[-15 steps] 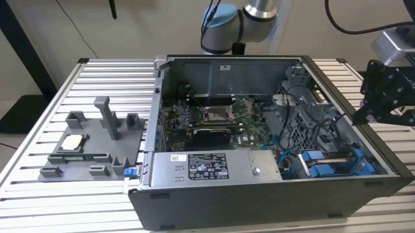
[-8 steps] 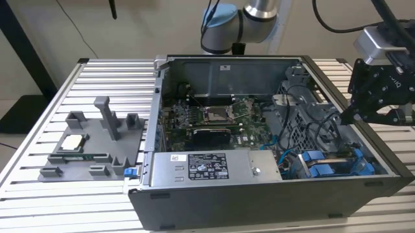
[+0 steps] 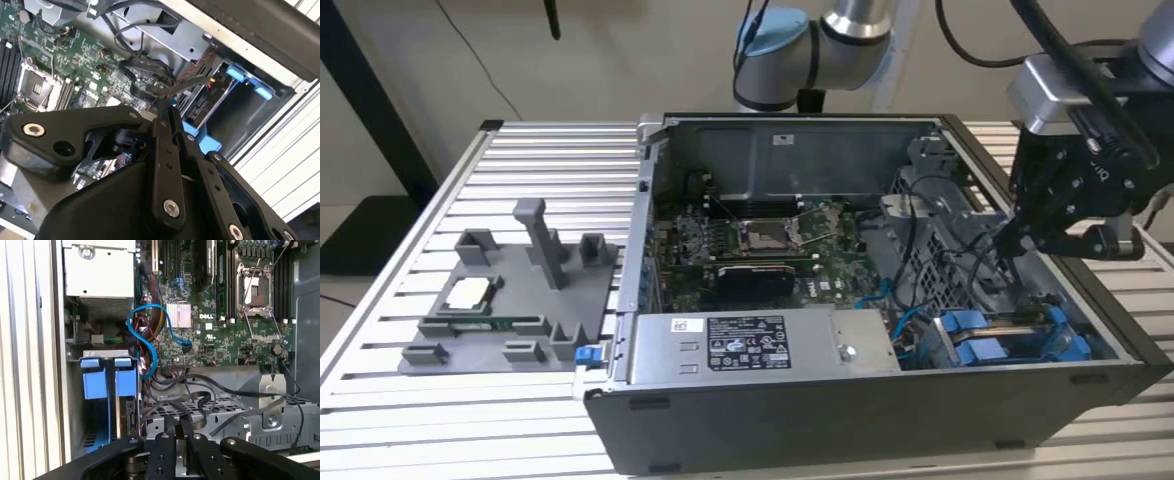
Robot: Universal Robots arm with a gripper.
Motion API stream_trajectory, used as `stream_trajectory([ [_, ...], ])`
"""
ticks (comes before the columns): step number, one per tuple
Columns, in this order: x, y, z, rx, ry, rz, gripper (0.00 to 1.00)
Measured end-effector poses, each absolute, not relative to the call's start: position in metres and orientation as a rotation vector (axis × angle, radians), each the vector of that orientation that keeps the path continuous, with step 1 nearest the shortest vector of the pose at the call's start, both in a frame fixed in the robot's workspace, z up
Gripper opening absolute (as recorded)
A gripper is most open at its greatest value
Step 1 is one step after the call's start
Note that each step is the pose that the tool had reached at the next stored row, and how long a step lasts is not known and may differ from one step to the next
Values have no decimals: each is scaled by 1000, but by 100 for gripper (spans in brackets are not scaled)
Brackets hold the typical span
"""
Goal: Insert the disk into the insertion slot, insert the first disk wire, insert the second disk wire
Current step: 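Insert the second disk wire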
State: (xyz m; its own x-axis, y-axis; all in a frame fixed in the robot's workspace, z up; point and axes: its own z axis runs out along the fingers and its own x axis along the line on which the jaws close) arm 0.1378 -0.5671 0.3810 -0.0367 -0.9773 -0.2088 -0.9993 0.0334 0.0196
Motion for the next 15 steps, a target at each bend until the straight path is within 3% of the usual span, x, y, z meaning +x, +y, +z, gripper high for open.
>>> stream_trajectory([
  [5,134,-567,380,-2110,2185,173,16],
  [15,131,-568,368,-2107,2174,153,16],
])
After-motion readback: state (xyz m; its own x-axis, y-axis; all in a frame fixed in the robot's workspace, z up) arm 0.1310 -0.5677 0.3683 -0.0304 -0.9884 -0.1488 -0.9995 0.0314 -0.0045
